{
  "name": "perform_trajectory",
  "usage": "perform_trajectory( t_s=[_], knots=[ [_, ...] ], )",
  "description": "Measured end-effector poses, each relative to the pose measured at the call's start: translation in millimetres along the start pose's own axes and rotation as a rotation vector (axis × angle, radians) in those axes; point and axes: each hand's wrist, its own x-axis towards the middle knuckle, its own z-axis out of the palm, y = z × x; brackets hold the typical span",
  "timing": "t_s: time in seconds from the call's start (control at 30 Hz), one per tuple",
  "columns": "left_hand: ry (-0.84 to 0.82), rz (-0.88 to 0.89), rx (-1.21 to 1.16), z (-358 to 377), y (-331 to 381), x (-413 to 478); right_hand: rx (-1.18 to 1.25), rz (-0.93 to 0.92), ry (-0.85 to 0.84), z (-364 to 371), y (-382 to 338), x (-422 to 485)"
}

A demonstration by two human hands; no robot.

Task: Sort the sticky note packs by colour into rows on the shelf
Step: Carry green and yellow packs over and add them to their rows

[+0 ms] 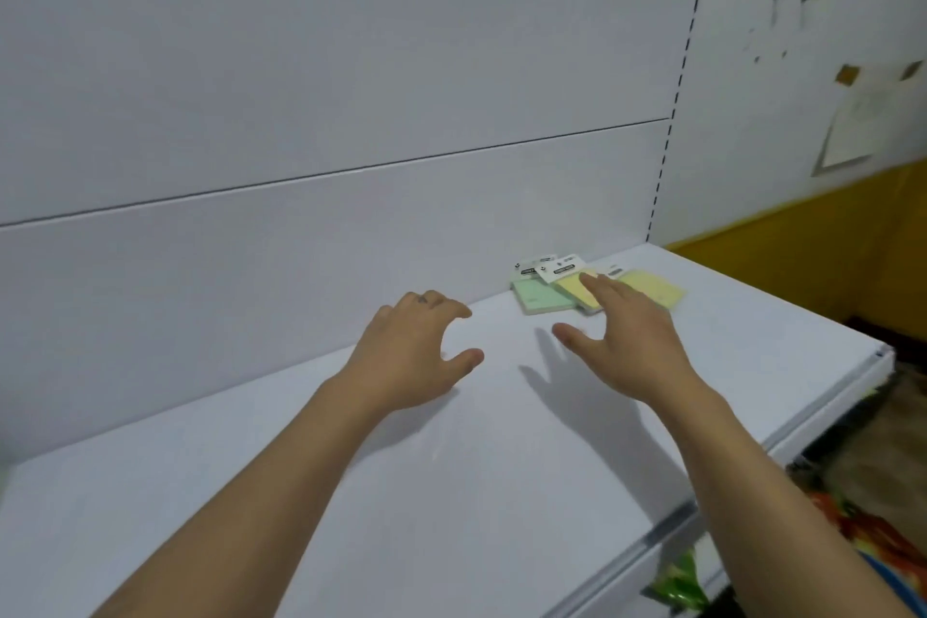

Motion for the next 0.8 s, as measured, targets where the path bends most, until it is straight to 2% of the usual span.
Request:
perform_trajectory(
  t_s=[0.2, 0.37, 0.6, 0.8],
  knots=[
    [-0.055, -0.039, -0.006, 43, 57, 56, 0.024, 0.074, 0.037, -5, 82, 37],
    [-0.078, -0.080, -0.022, 70, 88, 83, 0.007, 0.174, -0.013, -5, 128, 60],
    [-0.081, -0.232, 0.081, 90, 91, 121, 0.071, 0.243, -0.025, 14, 155, 82],
    [-0.165, -0.349, 0.088, 106, 90, 142, -0.028, 0.170, -0.103, 26, 161, 87]
  ],
)
